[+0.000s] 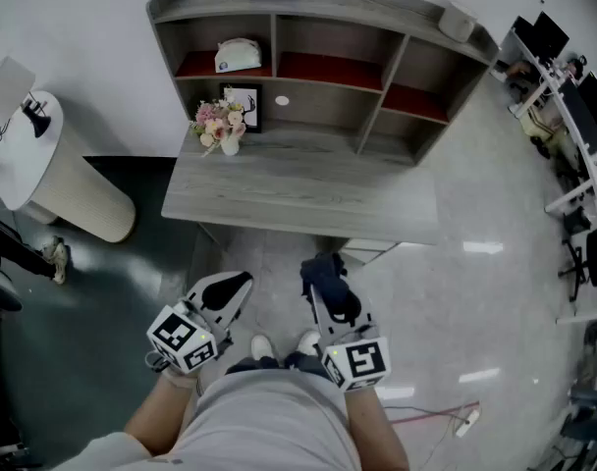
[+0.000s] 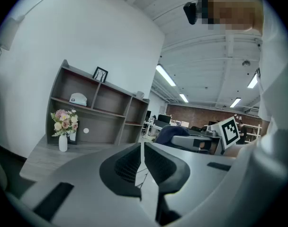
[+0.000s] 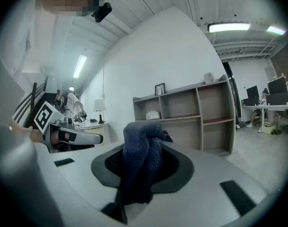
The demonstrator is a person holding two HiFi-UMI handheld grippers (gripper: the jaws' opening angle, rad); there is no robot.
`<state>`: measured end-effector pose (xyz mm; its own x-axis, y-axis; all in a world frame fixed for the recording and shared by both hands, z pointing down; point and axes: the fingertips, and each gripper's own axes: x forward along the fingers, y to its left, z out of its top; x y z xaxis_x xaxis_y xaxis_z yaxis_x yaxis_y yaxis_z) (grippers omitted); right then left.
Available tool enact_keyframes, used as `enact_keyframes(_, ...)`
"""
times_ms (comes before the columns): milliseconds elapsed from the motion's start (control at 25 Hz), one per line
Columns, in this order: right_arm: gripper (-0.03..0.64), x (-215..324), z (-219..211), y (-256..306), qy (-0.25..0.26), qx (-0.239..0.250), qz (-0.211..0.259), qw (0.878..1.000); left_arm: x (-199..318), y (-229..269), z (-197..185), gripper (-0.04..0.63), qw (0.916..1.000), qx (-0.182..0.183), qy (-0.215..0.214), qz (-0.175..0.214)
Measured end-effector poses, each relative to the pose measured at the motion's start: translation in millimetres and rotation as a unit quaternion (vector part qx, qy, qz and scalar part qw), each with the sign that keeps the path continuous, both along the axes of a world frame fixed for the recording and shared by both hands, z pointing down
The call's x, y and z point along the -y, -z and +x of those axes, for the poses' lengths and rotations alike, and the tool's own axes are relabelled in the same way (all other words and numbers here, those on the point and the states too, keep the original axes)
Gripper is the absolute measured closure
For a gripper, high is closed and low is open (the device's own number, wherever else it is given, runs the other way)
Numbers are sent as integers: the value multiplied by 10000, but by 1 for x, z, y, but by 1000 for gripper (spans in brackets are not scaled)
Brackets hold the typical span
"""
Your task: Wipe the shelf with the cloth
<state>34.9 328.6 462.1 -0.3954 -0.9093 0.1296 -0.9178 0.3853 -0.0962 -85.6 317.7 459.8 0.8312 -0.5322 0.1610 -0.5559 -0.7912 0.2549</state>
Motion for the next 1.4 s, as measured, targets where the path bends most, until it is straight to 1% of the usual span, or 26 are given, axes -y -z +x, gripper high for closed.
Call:
enact_keyframes(440,514,11,42,8,17,58,100,9999,12,8,41,578,9999,67,28,116)
enact_keyframes(680,512,15,81,15,7,299,233,9993,16,8,72,578,9998,90,104,107)
enact_keyframes(800,512,20,106,14,-82,373,270,9989,21,7,89,577,9998,90,157,130)
enact_keyframes(1000,512,23,135,6,-226,564,200,9979,22,5,113,577,9997,148,136,114)
enact_keyframes(1240,512,45,143,-4,-283,626,62,9976,45,-1,120,578,9998,155,130,33)
enact_keyframes(1400,512,74,139,-8,-324,622,19,9975,75,-7,114,578,9998,123,122,-18)
